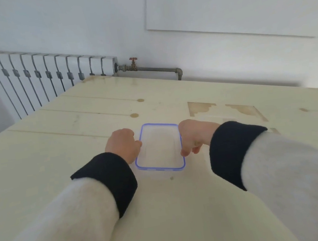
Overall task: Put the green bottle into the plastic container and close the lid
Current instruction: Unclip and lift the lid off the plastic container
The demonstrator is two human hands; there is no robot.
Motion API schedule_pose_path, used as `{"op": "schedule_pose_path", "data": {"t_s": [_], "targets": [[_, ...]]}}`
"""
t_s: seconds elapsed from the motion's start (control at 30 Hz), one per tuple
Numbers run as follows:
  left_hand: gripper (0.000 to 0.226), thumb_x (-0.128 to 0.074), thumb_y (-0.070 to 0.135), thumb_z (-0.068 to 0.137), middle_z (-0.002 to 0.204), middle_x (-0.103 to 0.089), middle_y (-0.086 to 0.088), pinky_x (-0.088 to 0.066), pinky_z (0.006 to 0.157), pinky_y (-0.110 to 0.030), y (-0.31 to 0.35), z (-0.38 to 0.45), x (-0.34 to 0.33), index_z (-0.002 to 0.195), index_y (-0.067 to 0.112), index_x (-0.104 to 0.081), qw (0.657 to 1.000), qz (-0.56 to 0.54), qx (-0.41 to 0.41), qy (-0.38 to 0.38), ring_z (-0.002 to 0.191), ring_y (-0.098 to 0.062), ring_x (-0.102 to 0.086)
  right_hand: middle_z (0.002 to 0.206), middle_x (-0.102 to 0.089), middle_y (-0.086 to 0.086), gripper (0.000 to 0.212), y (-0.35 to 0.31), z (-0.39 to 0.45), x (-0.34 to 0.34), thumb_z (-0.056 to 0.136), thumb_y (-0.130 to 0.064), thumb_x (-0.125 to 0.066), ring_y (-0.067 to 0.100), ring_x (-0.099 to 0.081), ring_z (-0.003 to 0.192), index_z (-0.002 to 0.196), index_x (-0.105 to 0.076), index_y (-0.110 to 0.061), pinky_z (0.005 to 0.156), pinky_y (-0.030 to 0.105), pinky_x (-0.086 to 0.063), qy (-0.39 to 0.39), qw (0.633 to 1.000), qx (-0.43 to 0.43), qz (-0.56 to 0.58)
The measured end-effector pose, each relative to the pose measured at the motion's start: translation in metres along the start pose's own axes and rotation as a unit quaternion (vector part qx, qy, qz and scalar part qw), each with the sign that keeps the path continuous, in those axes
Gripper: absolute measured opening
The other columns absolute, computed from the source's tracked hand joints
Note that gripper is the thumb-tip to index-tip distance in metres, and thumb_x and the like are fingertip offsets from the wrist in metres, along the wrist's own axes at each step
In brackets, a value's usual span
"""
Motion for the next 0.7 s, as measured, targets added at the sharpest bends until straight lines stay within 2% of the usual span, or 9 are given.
{"op": "schedule_pose_path", "data": {"t_s": [0.13,0.33,0.43,0.5,0.57,0.6,0.67,0.7], "targets": [[0.034,-0.05,0.025,0.088,0.119,-0.058,-0.013,-0.042,0.084,-0.032,0.006,-0.003,-0.004,0.113,0.004,-0.059,0.999,0.04,-0.025,0.001,0.106,-0.028,-0.056,0.098,-0.068,0.012,0.034,-0.001,-0.002,-0.004,0.077,-0.016,-0.072,0.027,-0.069,0.091,0.105,-0.06,-0.001,0.082,0.037,-0.054,-0.001,0.999,-0.002,-0.041],[0.033,-0.049,0.027,0.088,0.113,-0.055,-0.013,-0.04,0.076,-0.028,0.009,-0.006,-0.008,0.111,0.005,-0.059,0.997,0.073,-0.032,-0.002,0.097,-0.026,-0.056,0.108,-0.066,0.013,0.038,-0.007,-0.004,-0.007,0.081,-0.018,-0.068,0.027,-0.066,0.097,0.113,-0.057,0.001,0.084,0.034,-0.052,-0.003,0.997,0.006,-0.081],[0.032,-0.049,0.028,0.088,0.113,-0.049,-0.011,-0.04,0.073,-0.027,0.008,-0.007,-0.008,0.109,0.006,-0.06,0.997,0.077,-0.025,-0.001,0.085,-0.022,-0.053,0.09,-0.061,0.01,0.034,-0.01,-0.006,-0.008,0.084,-0.018,-0.064,0.026,-0.065,0.097,0.111,-0.057,0.0,0.077,0.03,-0.049,0.0,0.994,0.012,-0.109],[0.031,-0.05,0.029,0.088,0.113,-0.047,-0.01,-0.041,0.071,-0.027,0.008,-0.006,-0.007,0.107,0.007,-0.062,0.996,0.089,-0.021,0.005,0.081,-0.02,-0.051,0.074,-0.052,0.005,0.029,-0.012,-0.005,-0.006,0.085,-0.017,-0.062,0.025,-0.066,0.091,0.108,-0.059,-0.001,0.071,0.028,-0.047,0.013,0.993,0.017,-0.116],[0.032,-0.05,0.031,0.088,0.112,-0.047,-0.008,-0.042,0.071,-0.029,0.01,-0.006,-0.007,0.106,0.008,-0.062,0.994,0.102,-0.021,0.008,0.084,-0.02,-0.051,0.066,-0.047,0.003,0.018,-0.012,-0.003,-0.002,0.084,-0.015,-0.061,0.02,-0.06,0.068,0.098,-0.06,-0.003,0.061,0.024,-0.046,0.039,0.994,0.021,-0.104],[0.032,-0.05,0.032,0.087,0.112,-0.047,-0.008,-0.042,0.072,-0.03,0.012,-0.007,-0.007,0.106,0.009,-0.062,0.994,0.106,-0.024,0.009,0.087,-0.021,-0.052,0.062,-0.045,0.002,0.009,-0.012,-0.003,0.001,0.084,-0.013,-0.06,0.016,-0.053,0.057,0.087,-0.059,-0.004,0.053,0.021,-0.043,0.058,0.993,0.023,-0.097],[0.032,-0.05,0.034,0.086,0.112,-0.048,-0.007,-0.042,0.073,-0.031,0.017,-0.008,-0.006,0.106,0.011,-0.062,0.994,0.106,-0.033,0.012,0.092,-0.022,-0.051,0.058,-0.043,0.001,0.019,-0.011,-0.003,0.006,0.084,-0.013,-0.059,0.013,-0.043,0.049,0.068,-0.049,-0.008,0.045,0.021,-0.035,0.086,0.993,0.021,-0.078],[0.032,-0.05,0.035,0.086,0.111,-0.049,-0.007,-0.042,0.074,-0.032,0.02,-0.008,-0.006,0.106,0.012,-0.062,0.994,0.104,-0.04,0.014,0.095,-0.023,-0.051,0.059,-0.043,0.001,0.023,-0.01,-0.003,0.007,0.083,-0.015,-0.061,0.013,-0.042,0.05,0.066,-0.047,-0.008,0.045,0.021,-0.034,0.093,0.993,0.022,-0.066]]}}
Point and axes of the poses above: each hand's wrist, its own z-axis towards the middle knuckle, its own x-axis out of the back of the hand, y = z × x, the point moved 9 cm from there along z, towards the middle knuckle
